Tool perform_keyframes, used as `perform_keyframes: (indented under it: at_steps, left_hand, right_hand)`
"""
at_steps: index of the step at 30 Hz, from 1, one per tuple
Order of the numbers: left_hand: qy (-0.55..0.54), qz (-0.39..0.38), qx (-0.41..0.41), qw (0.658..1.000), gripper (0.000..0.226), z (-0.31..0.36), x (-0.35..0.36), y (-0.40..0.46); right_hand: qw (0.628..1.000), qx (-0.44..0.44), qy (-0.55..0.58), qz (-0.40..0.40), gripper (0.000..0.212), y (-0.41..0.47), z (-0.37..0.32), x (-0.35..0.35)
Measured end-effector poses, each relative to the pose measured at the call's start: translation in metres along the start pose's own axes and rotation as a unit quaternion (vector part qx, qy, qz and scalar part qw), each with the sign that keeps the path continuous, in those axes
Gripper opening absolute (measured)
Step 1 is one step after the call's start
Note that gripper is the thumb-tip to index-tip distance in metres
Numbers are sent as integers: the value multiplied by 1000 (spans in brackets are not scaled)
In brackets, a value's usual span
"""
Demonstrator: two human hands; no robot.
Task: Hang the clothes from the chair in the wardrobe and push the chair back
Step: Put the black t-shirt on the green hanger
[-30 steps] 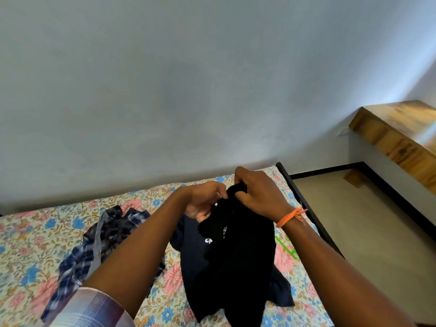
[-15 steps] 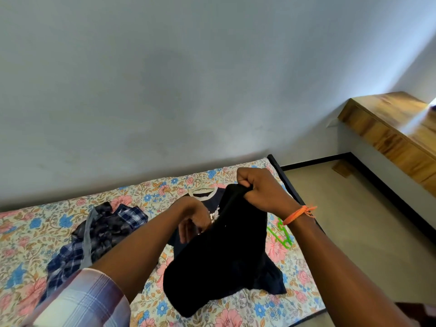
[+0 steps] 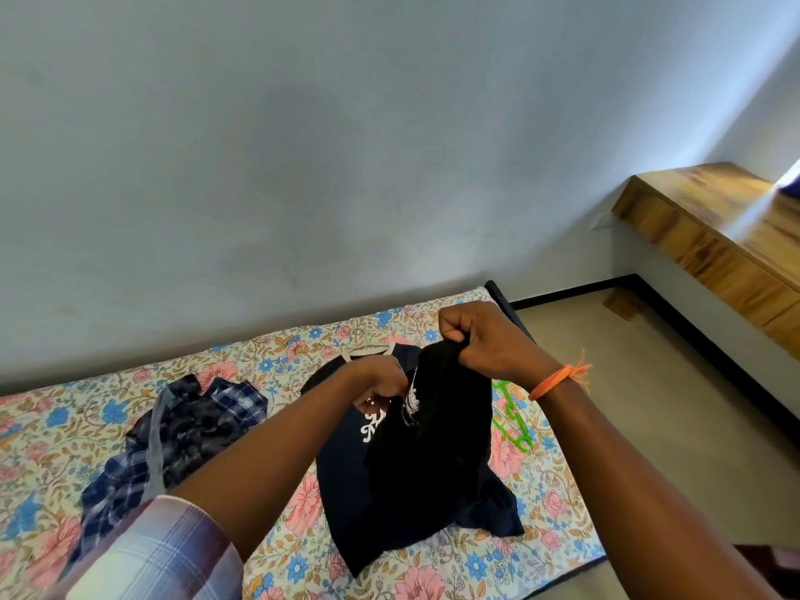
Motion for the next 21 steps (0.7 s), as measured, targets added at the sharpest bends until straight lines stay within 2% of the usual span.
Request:
perform_keyframes:
  at_steps: [1,3,6,8,10,12,13,14,16,18,19,21]
  left_hand:
    - [-32,21,-6,999,10,-2,-2,2]
    - [-164,-3,-21,986,13,-4,-7,4]
    - [-320,-40,6,947,19,9,-28,-2]
    - [-353,-57,38,933,18,23,-40,-11]
    - [-352,-83,51,931,16,36,-41,-23]
    - [-332,-94,32,938,20,42,-36,-31]
    - [-316,-73,32,945,23,43,-36,-32]
    - [-284,-20,55,957,25,44,-41,-29]
    - [-124,117,164,972,30,57,-56,-25]
    - [76,219,243,942,36,72,-54,-28]
    - [132,246,257,925,37,76,-49,-26]
    - [154,274,256,914,38,78,-38,-12]
  right_hand:
    - [1000,5,4,-2,41,-1,1,-1]
    - [1000,16,1,-22,42,-6,4,-1]
    - [987,44,-96,-120,48,-17,17,8]
    - [956,87,-207,-191,50,-25,32,20]
    - [911,137,-323,-218,43,-33,43,27]
    - [874,162,-399,-223,49,-39,51,32]
    - [872,167,-401,-224,54,-42,55,34]
    - [882,170,-377,-225,56,-45,59,36]
    - [921,182,-249,-237,54,-52,67,39]
    - [943,182,-85,-266,46,-59,75,47]
    - [942,186,-25,-278,41,-63,82,51]
    - [935,211,38,-281,32,-69,110,54]
Point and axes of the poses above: each hand's wrist, its own y-axis towards the middle knuckle, its own x-axis out of the palm, z = x × y, the point moved 7 cm from there along y, towards the middle knuckle, and after that the axes turned 5 degrees about -y, right-handed, at the moved point
